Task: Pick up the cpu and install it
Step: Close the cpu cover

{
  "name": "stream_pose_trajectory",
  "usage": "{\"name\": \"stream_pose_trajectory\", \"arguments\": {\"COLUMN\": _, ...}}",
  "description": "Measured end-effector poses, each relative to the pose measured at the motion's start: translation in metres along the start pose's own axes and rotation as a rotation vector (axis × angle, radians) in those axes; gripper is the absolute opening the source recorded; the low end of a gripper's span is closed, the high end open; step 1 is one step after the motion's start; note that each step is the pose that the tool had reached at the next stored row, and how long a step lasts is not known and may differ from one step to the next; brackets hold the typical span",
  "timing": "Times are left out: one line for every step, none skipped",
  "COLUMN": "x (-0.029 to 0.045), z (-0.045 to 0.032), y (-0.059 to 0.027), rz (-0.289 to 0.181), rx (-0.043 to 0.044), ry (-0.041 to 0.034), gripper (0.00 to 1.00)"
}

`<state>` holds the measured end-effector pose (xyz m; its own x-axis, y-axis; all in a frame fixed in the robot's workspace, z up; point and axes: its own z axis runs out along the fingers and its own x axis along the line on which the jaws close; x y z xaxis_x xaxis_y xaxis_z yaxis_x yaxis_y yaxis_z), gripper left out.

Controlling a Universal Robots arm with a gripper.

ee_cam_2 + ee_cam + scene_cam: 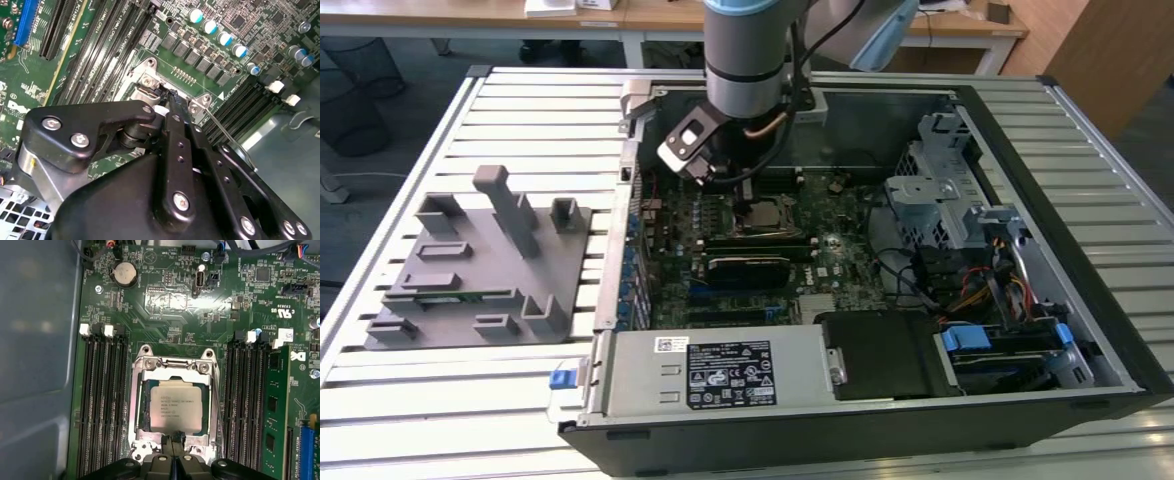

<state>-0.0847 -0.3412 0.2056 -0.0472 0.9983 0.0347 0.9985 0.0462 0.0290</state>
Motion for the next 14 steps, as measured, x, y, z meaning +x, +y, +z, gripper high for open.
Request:
{"name": "stream_pose_trajectory", "arguments": {"x": 0.0000, "z": 0.0008, "y": -0.0002, "rz": 0.000, "rx": 0.0001, "ry": 0.0000, "gripper": 0.11}}
{"name": "stream_pose_trajectory", "arguments": {"x": 0.0000, "z": 0.0018, "y": -0.0004, "rz": 0.000, "rx": 0.0001, "ry": 0.0000, "gripper": 0.11}}
{"name": "stream_pose_trajectory", "arguments": {"x": -0.0001, "z": 0.0027, "y": -0.0005, "rz": 0.000, "rx": 0.0001, "ry": 0.0000, "gripper": 0.11}}
{"name": "stream_pose_trajectory", "arguments": {"x": -0.0001, "z": 0.0037, "y": -0.0006, "rz": 0.000, "rx": 0.0001, "ry": 0.0000, "gripper": 0.11}}
{"name": "stream_pose_trajectory", "arguments": {"x": -0.0001, "z": 0.0045, "y": -0.0007, "rz": 0.000, "rx": 0.0002, "ry": -0.0001, "gripper": 0.11}}
{"name": "stream_pose_trajectory", "arguments": {"x": -0.0002, "z": 0.0051, "y": -0.0008, "rz": 0.000, "rx": 0.0003, "ry": -0.0002, "gripper": 0.11}}
{"name": "stream_pose_trajectory", "arguments": {"x": -0.0002, "z": 0.0054, "y": -0.0009, "rz": 0.000, "rx": 0.0004, "ry": -0.0003, "gripper": 0.11}}
{"name": "stream_pose_trajectory", "arguments": {"x": -0.0003, "z": 0.0056, "y": -0.0009, "rz": 0.000, "rx": 0.0005, "ry": -0.0004, "gripper": 0.11}}
{"name": "stream_pose_trajectory", "arguments": {"x": -0.0003, "z": 0.0058, "y": -0.0009, "rz": 0.000, "rx": 0.0005, "ry": -0.0004, "gripper": 0.11}}
{"name": "stream_pose_trajectory", "arguments": {"x": -0.0002, "z": 0.0063, "y": -0.0008, "rz": 0.000, "rx": -0.0001, "ry": 0.0002, "gripper": 0.11}}
{"name": "stream_pose_trajectory", "arguments": {"x": -0.0002, "z": 0.0066, "y": -0.0009, "rz": 0.000, "rx": 0.0001, "ry": 0.0000, "gripper": 0.11}}
{"name": "stream_pose_trajectory", "arguments": {"x": -0.0002, "z": 0.0068, "y": -0.0009, "rz": 0.000, "rx": 0.0003, "ry": -0.0002, "gripper": 0.11}}
{"name": "stream_pose_trajectory", "arguments": {"x": -0.0003, "z": 0.0069, "y": -0.0009, "rz": 0.000, "rx": 0.0004, "ry": -0.0003, "gripper": 0.11}}
{"name": "stream_pose_trajectory", "arguments": {"x": -0.0003, "z": 0.0069, "y": -0.0009, "rz": 0.000, "rx": 0.0004, "ry": -0.0003, "gripper": 0.11}}
